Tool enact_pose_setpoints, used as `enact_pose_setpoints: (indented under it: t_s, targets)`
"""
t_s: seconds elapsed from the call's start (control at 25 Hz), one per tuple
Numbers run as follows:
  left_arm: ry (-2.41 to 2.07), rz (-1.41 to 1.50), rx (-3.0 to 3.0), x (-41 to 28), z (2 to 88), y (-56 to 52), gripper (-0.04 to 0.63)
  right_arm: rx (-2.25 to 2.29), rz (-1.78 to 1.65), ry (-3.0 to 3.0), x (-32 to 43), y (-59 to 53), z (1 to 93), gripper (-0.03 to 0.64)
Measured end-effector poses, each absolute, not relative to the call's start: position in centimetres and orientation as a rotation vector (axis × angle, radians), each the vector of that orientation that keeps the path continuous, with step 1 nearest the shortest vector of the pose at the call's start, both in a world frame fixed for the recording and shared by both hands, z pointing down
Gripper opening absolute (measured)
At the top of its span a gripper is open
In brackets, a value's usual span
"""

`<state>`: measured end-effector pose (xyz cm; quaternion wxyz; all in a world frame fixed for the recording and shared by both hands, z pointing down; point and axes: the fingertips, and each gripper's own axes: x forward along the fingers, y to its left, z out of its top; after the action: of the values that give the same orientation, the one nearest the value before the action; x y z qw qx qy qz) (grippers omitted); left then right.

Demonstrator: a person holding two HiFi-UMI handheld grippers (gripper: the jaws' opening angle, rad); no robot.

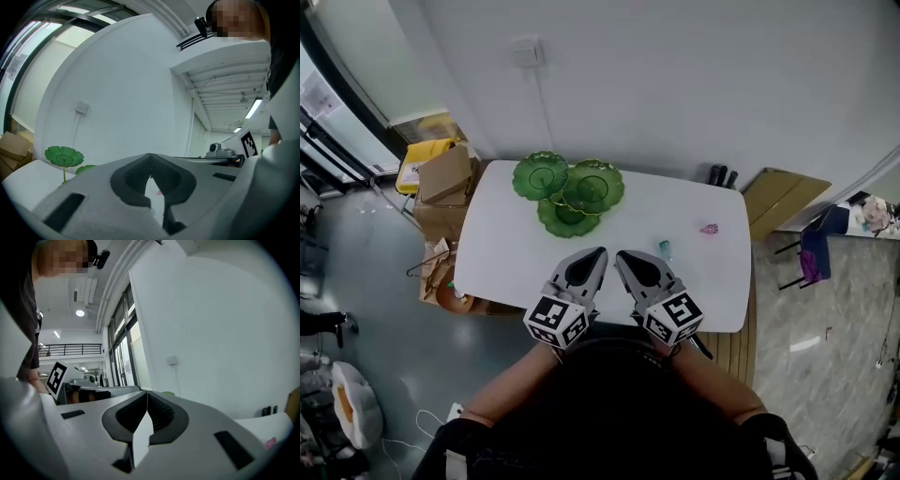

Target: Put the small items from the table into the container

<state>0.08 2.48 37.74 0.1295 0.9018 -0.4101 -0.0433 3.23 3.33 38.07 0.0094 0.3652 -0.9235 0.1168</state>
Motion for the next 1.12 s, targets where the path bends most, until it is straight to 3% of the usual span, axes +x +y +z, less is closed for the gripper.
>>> enact_pose_setpoints:
  t_s: [0.48, 1.12]
  targets:
    - [-1.386, -0.020, 2.510, 2.9, 41.7, -1.1, 0.008, 0.853, 0.437, -2.818, 7.5, -1.0, 42.8, 0.017]
    - [-1.189, 0.173, 2.439, 3.3, 53.6, -5.2, 0.008, 0.761, 0.562, -2.488, 7.0, -3.6, 60.5, 0.020]
